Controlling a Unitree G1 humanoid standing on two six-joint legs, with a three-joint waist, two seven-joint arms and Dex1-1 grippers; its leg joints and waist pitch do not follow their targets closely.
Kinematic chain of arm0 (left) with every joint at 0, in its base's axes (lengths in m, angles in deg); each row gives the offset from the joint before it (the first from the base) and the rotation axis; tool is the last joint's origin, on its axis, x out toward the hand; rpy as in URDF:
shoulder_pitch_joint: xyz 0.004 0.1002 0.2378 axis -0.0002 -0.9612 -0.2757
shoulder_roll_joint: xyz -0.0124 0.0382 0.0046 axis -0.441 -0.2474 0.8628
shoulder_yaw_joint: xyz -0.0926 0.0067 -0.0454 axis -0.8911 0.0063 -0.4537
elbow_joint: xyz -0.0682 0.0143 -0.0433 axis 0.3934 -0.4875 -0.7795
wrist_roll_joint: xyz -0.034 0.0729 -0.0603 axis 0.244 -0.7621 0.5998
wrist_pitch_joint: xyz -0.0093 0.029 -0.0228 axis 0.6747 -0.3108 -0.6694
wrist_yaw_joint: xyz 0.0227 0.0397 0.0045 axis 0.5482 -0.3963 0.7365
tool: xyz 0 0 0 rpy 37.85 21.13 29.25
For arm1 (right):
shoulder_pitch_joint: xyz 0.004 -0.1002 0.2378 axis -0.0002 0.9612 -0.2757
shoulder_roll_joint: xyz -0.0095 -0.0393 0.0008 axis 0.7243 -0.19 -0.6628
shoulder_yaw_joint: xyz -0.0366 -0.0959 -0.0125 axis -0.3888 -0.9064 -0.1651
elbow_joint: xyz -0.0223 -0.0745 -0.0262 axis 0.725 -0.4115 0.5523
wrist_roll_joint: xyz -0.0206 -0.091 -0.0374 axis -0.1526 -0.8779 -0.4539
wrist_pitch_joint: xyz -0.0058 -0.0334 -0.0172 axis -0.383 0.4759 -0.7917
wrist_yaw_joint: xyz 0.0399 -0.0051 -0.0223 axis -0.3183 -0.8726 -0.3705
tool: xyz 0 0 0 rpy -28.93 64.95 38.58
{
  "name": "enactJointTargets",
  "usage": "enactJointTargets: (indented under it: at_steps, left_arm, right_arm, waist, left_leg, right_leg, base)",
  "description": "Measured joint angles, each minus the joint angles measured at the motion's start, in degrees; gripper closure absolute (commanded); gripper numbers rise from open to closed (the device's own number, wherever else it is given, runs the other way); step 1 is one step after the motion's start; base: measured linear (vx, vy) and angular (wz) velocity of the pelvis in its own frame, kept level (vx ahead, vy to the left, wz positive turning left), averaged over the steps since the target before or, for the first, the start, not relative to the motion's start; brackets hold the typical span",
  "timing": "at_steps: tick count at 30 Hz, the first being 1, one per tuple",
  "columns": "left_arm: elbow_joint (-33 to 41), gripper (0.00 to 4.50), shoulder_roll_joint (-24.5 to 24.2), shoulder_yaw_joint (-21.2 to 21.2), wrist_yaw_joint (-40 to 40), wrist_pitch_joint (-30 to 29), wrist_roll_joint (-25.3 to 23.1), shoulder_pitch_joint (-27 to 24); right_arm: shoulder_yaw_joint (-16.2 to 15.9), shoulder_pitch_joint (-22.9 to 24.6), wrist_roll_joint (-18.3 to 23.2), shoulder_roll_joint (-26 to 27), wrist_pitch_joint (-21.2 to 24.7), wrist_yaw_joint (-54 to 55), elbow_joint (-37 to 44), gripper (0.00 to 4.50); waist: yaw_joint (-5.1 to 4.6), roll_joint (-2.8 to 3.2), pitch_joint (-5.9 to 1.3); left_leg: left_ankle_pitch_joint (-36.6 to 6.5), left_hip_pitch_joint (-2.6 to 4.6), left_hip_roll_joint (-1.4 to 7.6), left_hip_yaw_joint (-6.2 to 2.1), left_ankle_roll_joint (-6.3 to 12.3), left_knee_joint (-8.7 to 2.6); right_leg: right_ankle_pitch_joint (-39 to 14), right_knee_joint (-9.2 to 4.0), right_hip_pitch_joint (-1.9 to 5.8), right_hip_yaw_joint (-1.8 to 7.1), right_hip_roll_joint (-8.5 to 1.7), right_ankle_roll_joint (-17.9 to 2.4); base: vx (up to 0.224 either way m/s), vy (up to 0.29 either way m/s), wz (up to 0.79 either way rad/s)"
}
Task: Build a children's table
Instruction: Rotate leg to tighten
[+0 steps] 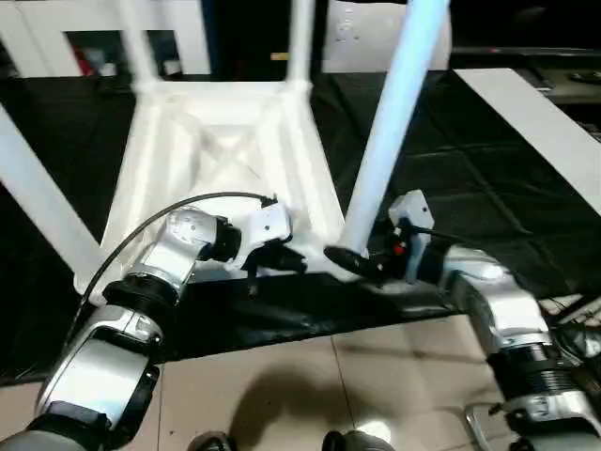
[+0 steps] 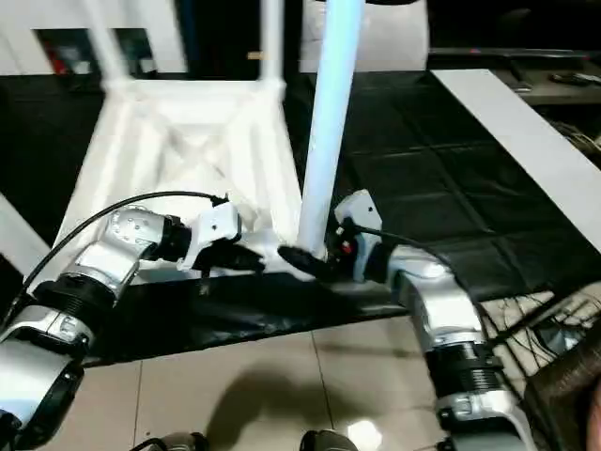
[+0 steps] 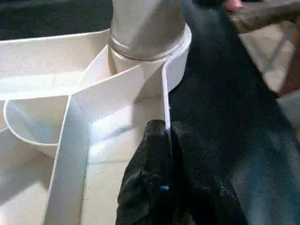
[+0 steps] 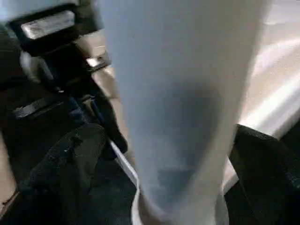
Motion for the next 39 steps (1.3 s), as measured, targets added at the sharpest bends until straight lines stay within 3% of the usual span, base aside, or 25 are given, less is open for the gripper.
enactJointTargets:
  at_steps: [6, 7, 20, 22, 24, 31, 35, 39]
  left_arm:
    - [-1.35, 4.50, -1.58, 1.44, -7.06, 3.67, 0.30, 0.85]
    - [-1.47, 4.50, -1.68, 1.66, -7.96, 4.26, 0.31, 0.95]
    - [-4.89, 4.50, -1.47, 3.12, -11.30, 7.80, 0.00, 2.99]
    - [-5.18, 4.50, -1.40, 3.19, -11.35, 8.16, -0.07, 3.17]
    - [-5.20, 4.50, -1.38, 3.19, -11.36, 8.20, -0.11, 3.18]
    - [-5.35, 4.50, -1.41, 3.18, -12.13, 8.37, -0.26, 3.27]
    - [-5.43, 4.50, -1.27, 2.97, -12.22, 7.72, -0.17, 3.29]
    - [-5.13, 4.50, -0.24, 1.58, -9.25, 2.01, 0.11, 3.29]
  right_arm:
    - [-1.57, -0.01, 0.96, -4.61, -0.37, -8.75, -0.03, 0.05]
    - [-1.61, -0.02, 1.62, -4.78, -0.33, -9.93, -0.03, 0.30]
    - [-4.04, -1.39, 2.75, -6.58, 0.33, -17.50, -1.79, 1.24]
    - [-4.12, -1.39, 2.75, -6.48, 0.32, -17.92, -1.81, 1.59]
    - [-4.15, -1.39, 2.75, -6.29, 0.30, -18.19, -1.84, 1.61]
    - [-4.84, -1.40, 3.07, -5.82, 0.96, -18.54, -1.77, 2.33]
    - [-4.73, -1.05, 3.25, -5.66, 2.84, -17.81, -0.58, 2.40]
    - [-2.55, 2.73, 4.01, -2.96, 6.41, -10.87, 4.00, 2.42]
  waist:
    - [1.12, 0.00, 0.00]
    - [1.26, 0.00, 0.00]
    - [2.56, -0.01, 0.00]
    - [2.60, -0.01, 0.00]
    - [2.61, -0.01, 0.00]
    - [2.69, -0.01, 0.00]
    - [2.70, 0.00, 0.00]
    - [2.86, 0.11, -0.04]
  left_leg:
    - [0.00, 0.03, 0.03, 0.04, 0.02, 0.01]
    - [0.00, 0.03, 0.03, 0.05, 0.01, 0.01]
    - [-0.01, 0.09, 0.04, 0.10, -0.01, 0.07]
    - [0.00, 0.09, 0.04, 0.10, 0.00, 0.07]
    - [0.00, 0.09, 0.04, 0.10, 0.00, 0.07]
    - [0.00, 0.09, 0.04, 0.10, 0.00, 0.07]
    - [0.00, 0.10, 0.04, 0.10, -0.01, 0.07]
    - [-0.01, 0.28, 0.03, 0.11, -0.07, 0.06]
  right_leg:
    - [0.00, 0.02, 0.01, -0.02, 0.00, 0.00]
    - [0.00, 0.02, 0.02, -0.02, 0.00, 0.00]
    - [0.03, 0.05, 0.09, -0.04, -0.04, -0.04]
    - [0.03, 0.05, 0.09, -0.04, -0.04, -0.04]
    - [0.03, 0.05, 0.08, -0.04, -0.04, -0.04]
    - [0.03, 0.05, 0.10, -0.05, -0.04, -0.04]
    - [0.03, 0.06, 0.10, -0.05, -0.04, -0.04]
    - [0.04, 0.08, 0.27, -0.05, -0.07, -0.06]
  base:
    - [0.000, 0.000, 0.00]
    - [0.000, 0.000, 0.00]
    - [0.000, 0.000, 0.00]
    - [0.000, 0.000, 0.00]
    - [0.000, 0.000, 0.00]
    - [0.000, 0.000, 0.00]
    - [0.000, 0.000, 0.00]
    - [0.000, 0.000, 0.00]
